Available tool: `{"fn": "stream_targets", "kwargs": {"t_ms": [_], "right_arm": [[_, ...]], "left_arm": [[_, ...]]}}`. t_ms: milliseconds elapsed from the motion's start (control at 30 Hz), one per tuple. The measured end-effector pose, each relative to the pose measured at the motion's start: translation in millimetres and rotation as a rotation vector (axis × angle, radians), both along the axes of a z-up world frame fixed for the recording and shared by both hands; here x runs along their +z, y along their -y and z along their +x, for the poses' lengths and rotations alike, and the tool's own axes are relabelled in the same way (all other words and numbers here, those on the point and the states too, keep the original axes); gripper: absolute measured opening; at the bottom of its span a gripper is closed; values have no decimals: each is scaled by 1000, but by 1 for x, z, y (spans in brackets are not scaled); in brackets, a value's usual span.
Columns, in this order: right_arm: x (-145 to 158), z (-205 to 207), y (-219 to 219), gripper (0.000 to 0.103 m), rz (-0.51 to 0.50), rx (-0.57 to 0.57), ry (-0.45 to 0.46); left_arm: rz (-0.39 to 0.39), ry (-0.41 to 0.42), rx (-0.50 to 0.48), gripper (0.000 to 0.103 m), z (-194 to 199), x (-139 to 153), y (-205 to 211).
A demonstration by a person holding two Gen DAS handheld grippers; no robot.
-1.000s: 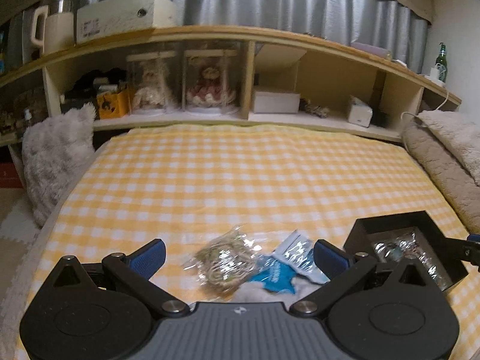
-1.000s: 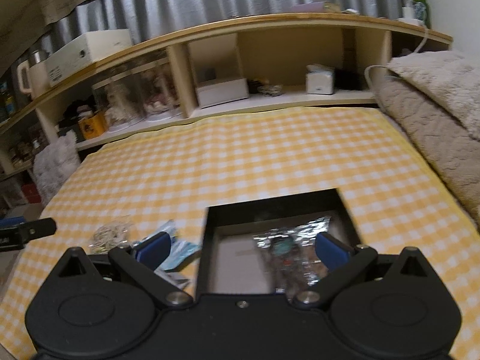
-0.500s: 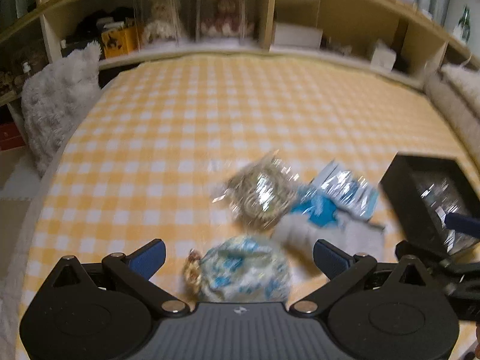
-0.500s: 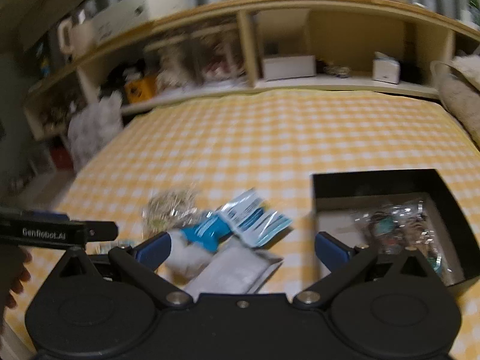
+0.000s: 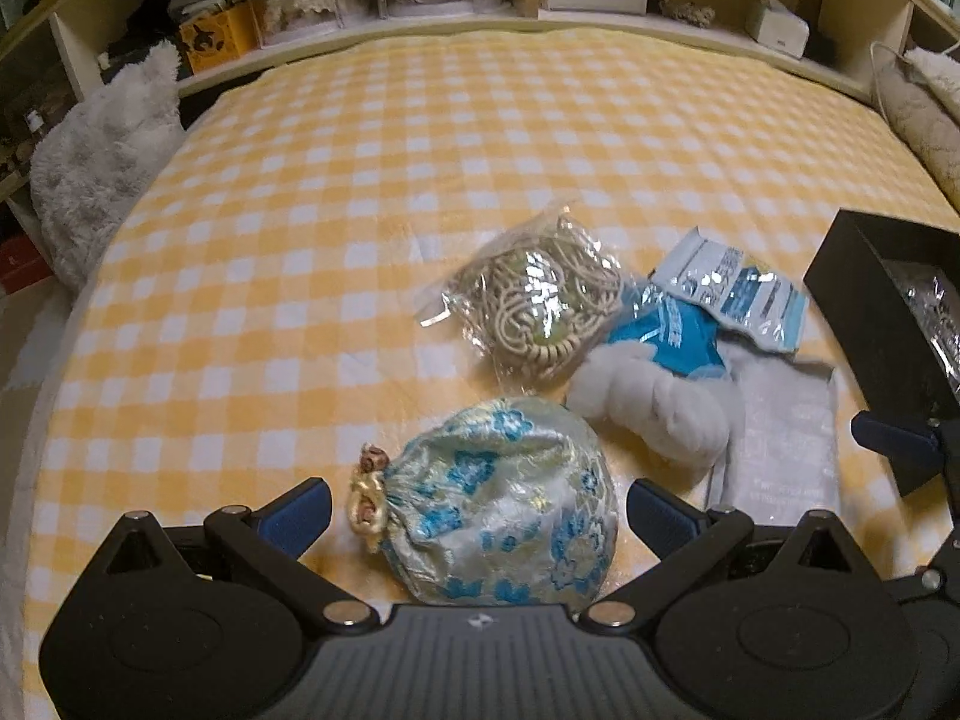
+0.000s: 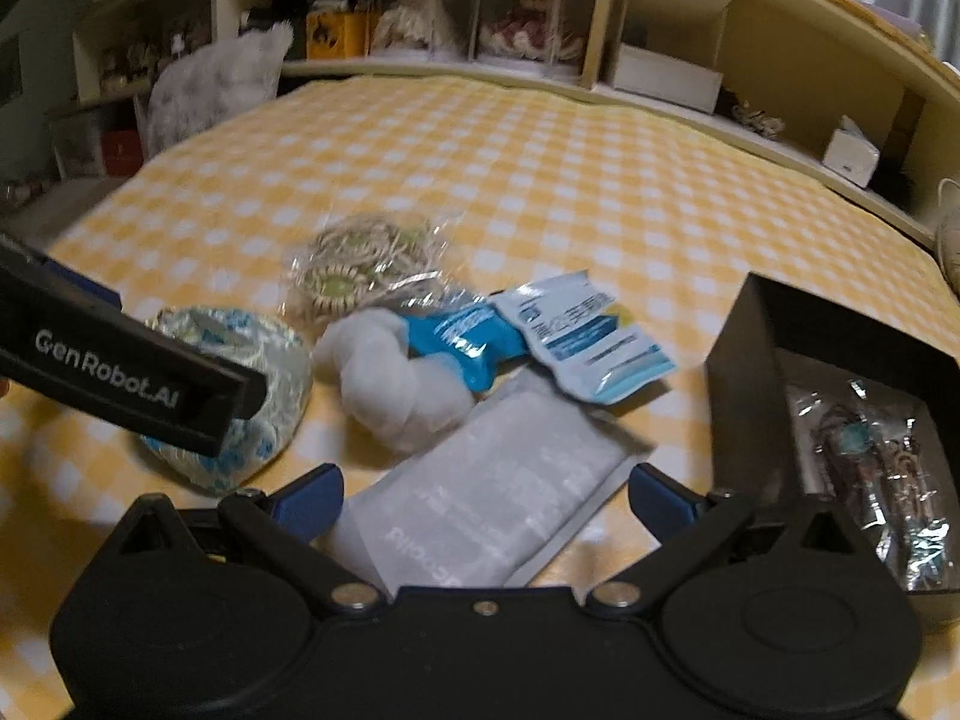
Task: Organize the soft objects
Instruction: 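Move the left tool to the floral pouch while the right tool reaches the white packet, then grasp the floral pouch with the left tool while the right tool grasps the white packet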
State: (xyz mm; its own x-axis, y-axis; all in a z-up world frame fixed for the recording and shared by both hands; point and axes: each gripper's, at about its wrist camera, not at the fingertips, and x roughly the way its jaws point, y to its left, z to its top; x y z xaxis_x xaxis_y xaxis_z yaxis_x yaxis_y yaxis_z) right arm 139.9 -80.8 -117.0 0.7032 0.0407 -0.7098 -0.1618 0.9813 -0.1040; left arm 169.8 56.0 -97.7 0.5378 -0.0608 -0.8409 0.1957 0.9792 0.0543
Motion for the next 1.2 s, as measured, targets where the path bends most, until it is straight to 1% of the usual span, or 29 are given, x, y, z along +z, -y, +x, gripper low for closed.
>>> {"fn": "stream_targets", "kwargs": {"t_ms": [167, 267, 367, 467, 533, 633, 800, 867, 933, 967, 1033, 1100, 1133, 1200], "right_arm": [[-1, -10, 2, 101, -69, 33, -29], [1, -18, 12, 101, -84, 38, -77], [4, -23, 21, 101, -40, 33, -95], [11, -19, 25, 101, 54, 17, -102], [13, -14, 25, 101, 100, -2, -109], [11, -6, 25, 100, 120, -54, -123], [1, 5, 31, 94, 140, -133, -157], [-5, 10, 34, 92, 169, -150, -184], [-8, 11, 36, 91, 179, -156, -188], [-8, 11, 35, 89, 173, -148, -182], [-8, 10, 33, 75, 152, -135, -165], [-7, 9, 34, 72, 157, -121, -160], [-6, 9, 34, 68, 158, -116, -158], [-5, 7, 34, 63, 154, -104, -152]], "left_arm": [[24, -30, -19, 103, 0, -12, 7], [32, -29, -31, 103, -1, -14, 11], [38, -23, -41, 103, 0, -15, 14], [51, -24, -44, 103, 2, -17, 15], [55, -28, -42, 103, 2, -19, 15], [56, -36, -39, 101, 5, -22, 13], [47, -27, -44, 94, 9, -22, 14], [35, -31, -41, 91, 10, -22, 12], [16, -37, -33, 84, 11, -20, 11], [8, -37, -29, 82, 12, -19, 10], [-3, -39, -22, 76, 13, -17, 9], [-9, -40, -17, 72, 13, -16, 9], [-12, -41, -15, 71, 13, -15, 9], [-18, -38, -7, 67, 14, -14, 9]]}}
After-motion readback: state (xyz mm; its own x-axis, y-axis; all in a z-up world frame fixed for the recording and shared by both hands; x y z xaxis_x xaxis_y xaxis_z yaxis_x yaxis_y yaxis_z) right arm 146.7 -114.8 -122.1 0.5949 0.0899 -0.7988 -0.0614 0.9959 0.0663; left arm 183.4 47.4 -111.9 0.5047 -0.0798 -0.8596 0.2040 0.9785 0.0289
